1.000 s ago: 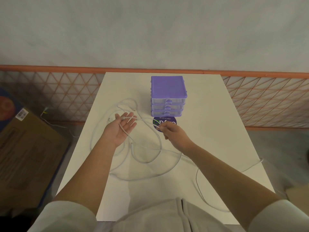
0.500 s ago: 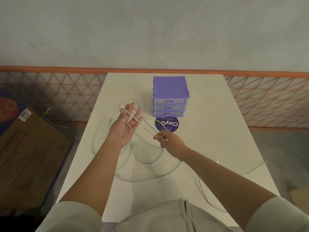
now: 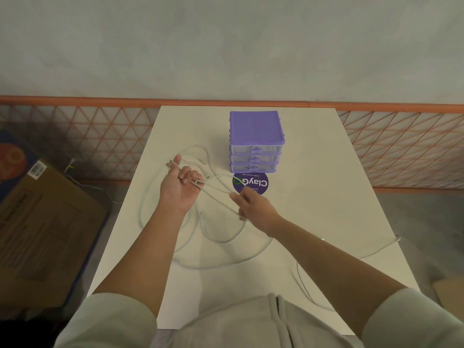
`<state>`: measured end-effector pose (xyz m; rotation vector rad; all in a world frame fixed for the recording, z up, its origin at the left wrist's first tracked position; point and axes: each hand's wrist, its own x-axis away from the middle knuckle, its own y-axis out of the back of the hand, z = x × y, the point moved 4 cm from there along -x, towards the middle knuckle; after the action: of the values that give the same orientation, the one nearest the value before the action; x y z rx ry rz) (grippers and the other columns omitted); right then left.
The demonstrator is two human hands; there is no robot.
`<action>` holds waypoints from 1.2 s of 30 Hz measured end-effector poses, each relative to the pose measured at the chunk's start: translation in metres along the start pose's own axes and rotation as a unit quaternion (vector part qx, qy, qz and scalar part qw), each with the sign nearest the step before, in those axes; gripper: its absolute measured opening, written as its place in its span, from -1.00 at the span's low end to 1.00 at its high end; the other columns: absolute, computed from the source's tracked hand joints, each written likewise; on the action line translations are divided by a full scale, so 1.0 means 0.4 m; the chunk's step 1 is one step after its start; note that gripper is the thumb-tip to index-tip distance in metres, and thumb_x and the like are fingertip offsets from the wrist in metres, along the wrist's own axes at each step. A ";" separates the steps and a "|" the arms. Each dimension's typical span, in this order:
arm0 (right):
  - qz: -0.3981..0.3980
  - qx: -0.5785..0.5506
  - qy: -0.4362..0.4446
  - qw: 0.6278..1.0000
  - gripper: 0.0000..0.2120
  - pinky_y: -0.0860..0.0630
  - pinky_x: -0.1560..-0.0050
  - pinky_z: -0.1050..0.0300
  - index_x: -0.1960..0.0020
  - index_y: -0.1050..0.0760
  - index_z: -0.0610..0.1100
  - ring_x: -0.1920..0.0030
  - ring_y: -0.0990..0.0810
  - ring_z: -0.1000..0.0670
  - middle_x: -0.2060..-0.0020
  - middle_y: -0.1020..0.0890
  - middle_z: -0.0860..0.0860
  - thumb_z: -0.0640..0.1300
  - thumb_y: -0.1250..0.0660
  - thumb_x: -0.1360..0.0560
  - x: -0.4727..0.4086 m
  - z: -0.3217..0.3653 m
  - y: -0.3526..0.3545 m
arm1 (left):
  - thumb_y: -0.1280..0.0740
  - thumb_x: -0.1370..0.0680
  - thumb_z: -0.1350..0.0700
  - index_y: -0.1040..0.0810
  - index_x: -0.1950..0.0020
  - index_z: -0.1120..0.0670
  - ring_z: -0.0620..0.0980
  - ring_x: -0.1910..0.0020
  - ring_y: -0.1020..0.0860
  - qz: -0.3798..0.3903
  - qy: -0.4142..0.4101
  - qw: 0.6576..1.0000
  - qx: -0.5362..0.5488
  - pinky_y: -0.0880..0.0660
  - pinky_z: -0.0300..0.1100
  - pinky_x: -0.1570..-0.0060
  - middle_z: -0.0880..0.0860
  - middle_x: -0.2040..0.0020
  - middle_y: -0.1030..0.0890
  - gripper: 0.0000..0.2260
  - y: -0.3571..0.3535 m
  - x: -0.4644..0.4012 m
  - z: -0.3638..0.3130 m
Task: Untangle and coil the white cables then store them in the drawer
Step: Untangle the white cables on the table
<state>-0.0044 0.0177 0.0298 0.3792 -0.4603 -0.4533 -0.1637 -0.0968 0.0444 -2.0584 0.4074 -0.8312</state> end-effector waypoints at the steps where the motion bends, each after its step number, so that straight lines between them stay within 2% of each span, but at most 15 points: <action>1: -0.007 -0.021 0.005 1.000 -0.60 -0.45 0.26 0.14 0.21 -0.31 -0.09 0.36 -0.53 0.01 0.36 -0.56 0.00 0.22 -0.24 -0.56 0.001 0.009 0.011 | -0.17 -0.66 -0.02 -0.50 0.00 -0.02 -0.14 0.56 -0.21 -0.008 -0.004 1.000 0.007 -0.39 -0.33 0.41 -0.07 0.48 -0.23 -0.84 0.009 -0.004 -0.003; 3: -0.011 0.002 0.026 1.000 -0.57 -0.45 0.37 0.17 0.23 -0.30 -0.08 0.40 -0.50 -0.03 0.38 -0.51 -0.03 0.25 -0.23 -0.55 0.003 0.027 0.028 | -0.16 -0.67 0.01 -0.47 0.05 0.00 -0.13 0.58 -0.21 -0.020 -0.007 0.999 0.026 -0.36 -0.33 0.46 -0.06 0.50 -0.22 -0.83 0.024 -0.012 -0.003; 5: -0.029 0.099 0.050 0.993 -0.53 -0.43 0.33 0.08 0.23 -0.30 -0.07 0.32 -0.51 -0.08 0.35 -0.52 -0.04 0.33 -0.14 -0.55 0.005 0.038 0.041 | -0.13 -0.68 0.08 -0.44 0.12 0.01 -0.12 0.59 -0.21 -0.035 -0.010 0.998 0.047 -0.36 -0.33 0.49 -0.05 0.52 -0.23 -0.79 0.032 -0.019 -0.004; 7: -0.060 0.196 0.066 0.976 -0.50 -0.37 0.29 0.09 0.22 -0.29 -0.08 0.26 -0.51 -0.08 0.34 -0.52 0.01 0.36 -0.06 -0.56 0.010 0.042 0.060 | -0.08 -0.67 0.18 -0.39 0.20 0.01 -0.11 0.60 -0.22 -0.053 -0.019 0.996 0.070 -0.35 -0.34 0.51 -0.04 0.53 -0.23 -0.74 0.039 -0.023 -0.015; 9: -0.077 0.245 0.056 0.965 -0.48 -0.36 0.28 0.10 0.25 -0.27 -0.05 0.24 -0.51 -0.06 0.34 -0.52 0.04 0.39 -0.04 -0.54 0.009 0.025 0.088 | -0.05 -0.64 0.24 -0.36 0.24 0.01 -0.11 0.60 -0.23 -0.065 -0.034 0.992 0.099 -0.35 -0.35 0.49 -0.04 0.53 -0.23 -0.71 0.048 -0.025 -0.037; 11: -0.077 0.267 0.010 0.961 -0.46 -0.38 0.26 0.08 0.27 -0.26 -0.03 0.23 -0.53 -0.06 0.31 -0.53 0.05 0.45 -0.03 -0.50 0.005 -0.009 0.121 | -0.04 -0.62 0.24 -0.36 0.26 0.01 -0.10 0.58 -0.24 -0.075 -0.046 0.990 0.113 -0.36 -0.34 0.44 -0.05 0.53 -0.24 -0.70 0.061 -0.029 -0.061; 13: -0.069 0.274 -0.028 0.959 -0.43 -0.37 0.32 0.11 0.26 -0.29 -0.03 0.30 -0.51 0.00 0.31 -0.53 0.05 0.48 -0.03 -0.47 0.003 -0.035 0.145 | -0.04 -0.62 0.24 -0.37 0.27 0.00 -0.10 0.58 -0.26 -0.083 -0.047 0.990 0.101 -0.38 -0.34 0.41 -0.05 0.52 -0.24 -0.69 0.070 -0.032 -0.069; 18: -0.079 0.287 -0.046 0.954 -0.48 -0.28 0.43 0.18 0.30 -0.23 0.03 0.43 -0.42 0.10 0.38 -0.45 0.12 0.48 -0.07 -0.46 0.007 -0.034 0.179 | -0.05 -0.63 0.23 -0.38 0.27 0.00 -0.10 0.57 -0.27 -0.096 -0.040 0.992 0.074 -0.39 -0.32 0.42 -0.06 0.51 -0.26 -0.69 0.087 -0.037 -0.047; 24: -0.083 0.365 -0.075 0.924 -0.33 -0.31 0.38 0.14 0.22 -0.34 -0.07 0.36 -0.46 0.04 0.33 -0.53 0.03 0.57 -0.03 -0.37 0.008 -0.081 0.213 | -0.02 -0.65 0.22 -0.37 0.26 0.00 -0.09 0.58 -0.26 -0.117 -0.052 0.991 0.040 -0.34 -0.29 0.40 -0.05 0.51 -0.25 -0.67 0.107 -0.025 -0.059; 28: -0.091 0.329 -0.084 0.936 -0.35 -0.43 0.27 0.11 0.08 -0.40 -0.07 0.38 -0.49 0.02 0.27 -0.57 0.01 0.50 0.09 -0.47 0.012 -0.099 0.218 | -0.02 -0.63 0.22 -0.37 0.26 -0.01 -0.09 0.55 -0.19 -0.129 -0.049 0.990 0.014 -0.26 -0.29 0.45 -0.06 0.48 -0.20 -0.69 0.116 -0.022 -0.056; 31: -0.077 0.316 -0.114 0.939 -0.40 -0.42 0.35 0.17 0.20 -0.47 -0.07 0.41 -0.52 -0.01 0.31 -0.56 0.00 0.38 0.06 -0.57 0.004 -0.109 0.227 | -0.02 -0.62 0.24 -0.35 0.28 -0.01 -0.09 0.56 -0.20 -0.129 -0.059 0.990 0.008 -0.27 -0.30 0.48 -0.06 0.46 -0.20 -0.68 0.122 -0.020 -0.062; 34: -0.079 0.304 -0.139 0.939 -0.46 -0.41 0.39 0.20 0.29 -0.45 -0.06 0.45 -0.57 -0.08 0.35 -0.55 -0.01 0.27 0.02 -0.60 -0.008 -0.123 0.236 | -0.03 -0.64 0.22 -0.35 0.29 0.00 -0.10 0.56 -0.25 -0.128 -0.062 0.990 0.021 -0.37 -0.29 0.41 -0.07 0.46 -0.24 -0.66 0.123 -0.019 -0.062; 36: -0.086 0.306 -0.153 0.936 -0.50 -0.45 0.31 0.18 0.28 -0.45 -0.06 0.50 -0.53 -0.08 0.36 -0.53 -0.01 0.20 0.03 -0.62 -0.008 -0.138 0.244 | -0.06 -0.67 0.14 -0.37 0.28 -0.01 -0.10 0.56 -0.26 -0.134 -0.060 0.988 0.041 -0.47 -0.26 0.31 -0.07 0.46 -0.26 -0.67 0.124 -0.017 -0.063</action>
<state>0.0527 0.1142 0.0261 0.9661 -0.8812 -0.5376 -0.1854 -0.1368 0.0117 -2.1000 0.0285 -0.8593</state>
